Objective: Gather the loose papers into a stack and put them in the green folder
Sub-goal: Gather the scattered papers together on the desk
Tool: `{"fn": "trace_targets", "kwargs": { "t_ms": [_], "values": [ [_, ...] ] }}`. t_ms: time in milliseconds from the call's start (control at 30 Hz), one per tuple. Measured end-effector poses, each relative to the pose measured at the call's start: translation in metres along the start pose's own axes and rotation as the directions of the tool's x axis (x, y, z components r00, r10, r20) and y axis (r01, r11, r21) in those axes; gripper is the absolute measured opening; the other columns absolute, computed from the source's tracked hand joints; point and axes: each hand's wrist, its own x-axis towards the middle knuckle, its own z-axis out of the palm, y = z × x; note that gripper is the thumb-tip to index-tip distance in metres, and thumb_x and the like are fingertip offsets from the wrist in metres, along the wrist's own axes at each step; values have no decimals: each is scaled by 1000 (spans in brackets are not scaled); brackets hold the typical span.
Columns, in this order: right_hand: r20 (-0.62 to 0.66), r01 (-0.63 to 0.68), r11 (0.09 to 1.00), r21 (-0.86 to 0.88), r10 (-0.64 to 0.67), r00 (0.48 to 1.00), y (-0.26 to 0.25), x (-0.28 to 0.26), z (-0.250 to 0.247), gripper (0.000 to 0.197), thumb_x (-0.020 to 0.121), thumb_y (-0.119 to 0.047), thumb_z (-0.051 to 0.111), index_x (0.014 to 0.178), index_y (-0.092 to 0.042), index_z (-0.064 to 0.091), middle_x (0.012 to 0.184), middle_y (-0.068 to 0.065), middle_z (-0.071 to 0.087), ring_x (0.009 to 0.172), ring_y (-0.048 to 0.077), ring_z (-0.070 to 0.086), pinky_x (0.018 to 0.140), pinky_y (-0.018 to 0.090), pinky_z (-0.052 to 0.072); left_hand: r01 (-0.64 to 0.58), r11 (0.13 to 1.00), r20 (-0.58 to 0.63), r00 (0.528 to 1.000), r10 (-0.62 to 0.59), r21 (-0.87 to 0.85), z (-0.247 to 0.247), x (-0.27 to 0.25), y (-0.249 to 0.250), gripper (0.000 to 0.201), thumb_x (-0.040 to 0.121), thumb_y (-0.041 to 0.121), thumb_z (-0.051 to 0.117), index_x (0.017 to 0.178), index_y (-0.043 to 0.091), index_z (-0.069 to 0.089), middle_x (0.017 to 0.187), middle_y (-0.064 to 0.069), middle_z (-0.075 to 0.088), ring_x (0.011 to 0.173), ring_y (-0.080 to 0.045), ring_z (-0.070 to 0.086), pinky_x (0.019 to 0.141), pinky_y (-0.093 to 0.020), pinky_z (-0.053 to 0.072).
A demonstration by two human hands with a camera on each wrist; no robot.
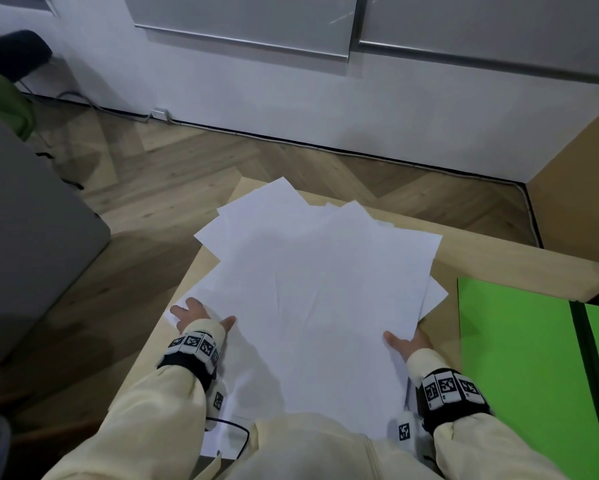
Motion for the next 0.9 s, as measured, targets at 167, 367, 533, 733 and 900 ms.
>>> {"fn": "trace_targets", "kwargs": {
  "t_ms": [167, 367, 533, 733, 900],
  "values": [
    [106, 12, 996, -86, -3, 994, 3, -7, 1, 50, 86, -5, 62, 131, 7, 43, 135, 22, 51, 126, 35, 48, 105, 38, 37, 0, 999, -23, 1000, 1, 47, 5, 1, -2, 89, 59, 43, 83, 128, 9, 38, 136, -16, 27, 123, -37, 43, 99, -49, 45],
    [0, -40, 999, -35, 40, 999, -2, -11, -6, 57, 88, -5, 58, 137, 8, 31, 142, 22, 42, 130, 35, 43, 106, 37, 34, 31, 992, -74, 997, -22, 123, 7, -13, 3, 80, 64, 54, 74, 118, 7, 39, 129, -15, 35, 122, -32, 36, 99, -45, 40],
    [-41, -106, 994, -1, 106, 994, 3, 1, -26, 62, 89, -23, 60, 137, 8, 35, 141, 25, 42, 129, 35, 44, 104, 37, 36, 28, 999, 4, 1000, -28, 29, -6, -11, -2, 80, 68, 66, 61, 123, 10, 43, 128, -15, 38, 124, -35, 38, 103, -50, 38],
    [-32, -140, 989, -36, 139, 990, 12, -3, -37, 53, 94, -24, 51, 134, 9, 41, 140, 25, 44, 129, 33, 44, 53, 10, 35, -38, 993, 152, 987, 56, -116, -18, -12, 1, 64, 74, 68, 54, 104, 11, 59, 106, -10, 60, 104, -31, 59, 91, -37, 44],
    [-65, -203, 953, -225, 193, 979, -1, -9, -21, 59, 101, -38, 23, 137, 4, 38, 146, 20, 38, 137, 29, 34, 100, 25, 37, 34, 899, 384, 911, 151, -436, 2, -38, 20, 51, 80, 56, 57, 81, 5, 59, 53, -8, 66, 65, -27, 61, 73, -39, 53]
  ]
}}
